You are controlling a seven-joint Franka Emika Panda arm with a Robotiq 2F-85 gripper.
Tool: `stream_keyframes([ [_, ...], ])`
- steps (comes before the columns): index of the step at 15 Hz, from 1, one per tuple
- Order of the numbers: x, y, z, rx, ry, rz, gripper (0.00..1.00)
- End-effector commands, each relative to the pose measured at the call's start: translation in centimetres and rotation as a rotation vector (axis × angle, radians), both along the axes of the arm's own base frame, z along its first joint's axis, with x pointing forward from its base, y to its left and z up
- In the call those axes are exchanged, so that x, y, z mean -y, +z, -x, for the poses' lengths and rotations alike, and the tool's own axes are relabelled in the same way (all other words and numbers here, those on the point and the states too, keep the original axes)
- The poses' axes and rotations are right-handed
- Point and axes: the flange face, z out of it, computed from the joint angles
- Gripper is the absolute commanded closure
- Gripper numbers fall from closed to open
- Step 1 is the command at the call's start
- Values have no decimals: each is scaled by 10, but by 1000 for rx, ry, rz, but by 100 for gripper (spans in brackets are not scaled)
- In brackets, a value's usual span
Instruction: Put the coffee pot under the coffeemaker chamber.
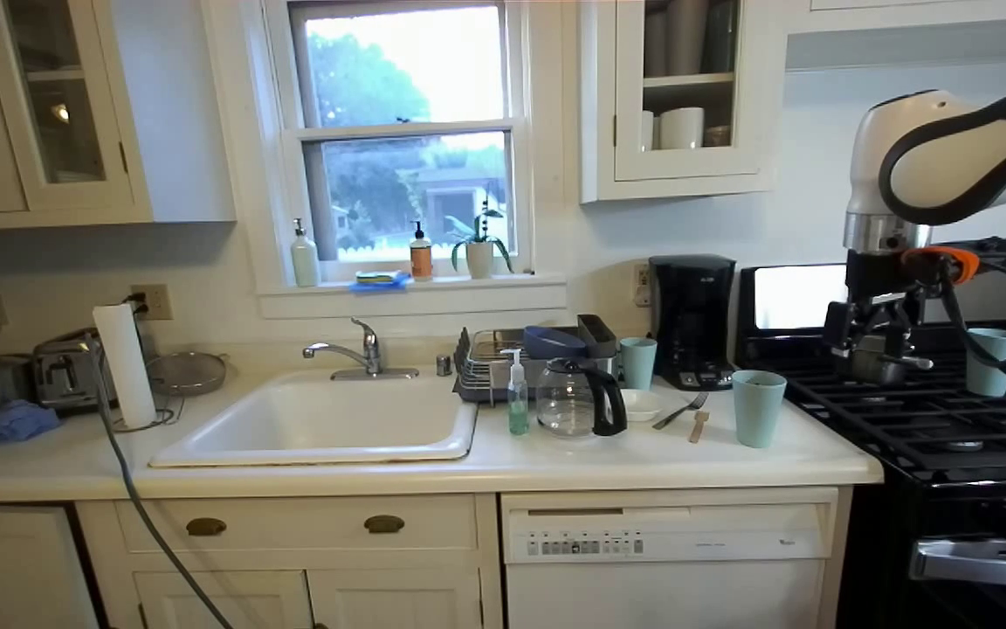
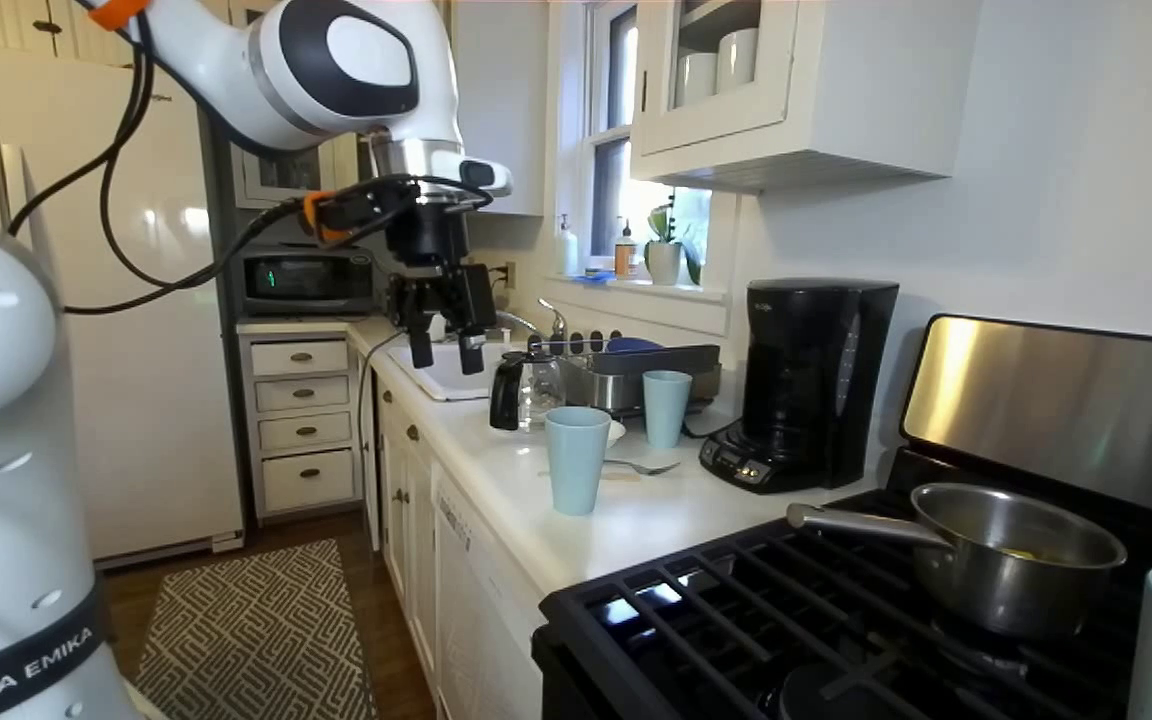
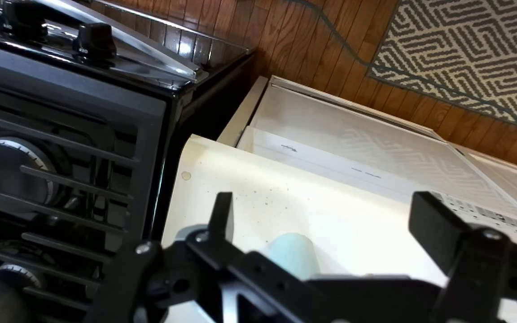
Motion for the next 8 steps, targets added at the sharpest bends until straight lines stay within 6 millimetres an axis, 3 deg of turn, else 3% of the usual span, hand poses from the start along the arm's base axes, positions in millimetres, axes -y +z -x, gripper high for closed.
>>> stream_keyframes([
  [1, -14, 19, -25, 16, 55, -19, 0],
  [4, -37, 43, -54, 31, 118, -37, 0],
  [8, -87, 63, -101, 29, 198, -76, 0],
])
